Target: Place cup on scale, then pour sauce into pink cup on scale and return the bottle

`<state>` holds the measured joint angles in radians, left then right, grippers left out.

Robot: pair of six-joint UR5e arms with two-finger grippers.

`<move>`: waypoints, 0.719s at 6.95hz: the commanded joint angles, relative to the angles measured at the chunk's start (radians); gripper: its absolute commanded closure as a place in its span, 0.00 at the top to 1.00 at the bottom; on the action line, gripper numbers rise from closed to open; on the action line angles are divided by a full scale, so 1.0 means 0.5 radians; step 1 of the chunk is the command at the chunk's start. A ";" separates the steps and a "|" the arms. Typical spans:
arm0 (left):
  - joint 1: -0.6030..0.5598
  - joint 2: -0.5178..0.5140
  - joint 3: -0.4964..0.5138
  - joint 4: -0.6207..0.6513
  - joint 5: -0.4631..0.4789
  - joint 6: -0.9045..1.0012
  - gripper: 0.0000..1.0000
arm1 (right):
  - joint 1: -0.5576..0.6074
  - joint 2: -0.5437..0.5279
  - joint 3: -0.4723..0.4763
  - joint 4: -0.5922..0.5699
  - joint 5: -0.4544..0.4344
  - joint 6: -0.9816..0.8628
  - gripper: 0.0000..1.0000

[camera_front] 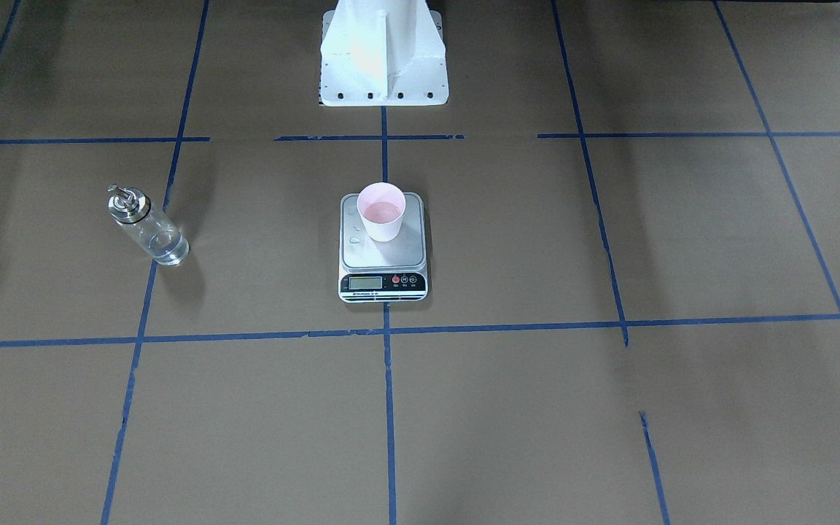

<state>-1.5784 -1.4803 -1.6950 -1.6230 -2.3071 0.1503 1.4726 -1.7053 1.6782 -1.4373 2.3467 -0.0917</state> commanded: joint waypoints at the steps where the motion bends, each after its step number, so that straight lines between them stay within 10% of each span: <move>1: 0.000 0.000 0.000 0.000 0.000 0.000 1.00 | 0.000 -0.004 0.000 0.000 -0.002 0.002 1.00; 5: 0.000 0.000 0.003 0.000 0.000 0.000 1.00 | 0.000 -0.013 0.000 -0.006 -0.024 0.002 1.00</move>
<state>-1.5785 -1.4803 -1.6949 -1.6230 -2.3071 0.1503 1.4726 -1.7110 1.6782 -1.4388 2.3404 -0.0905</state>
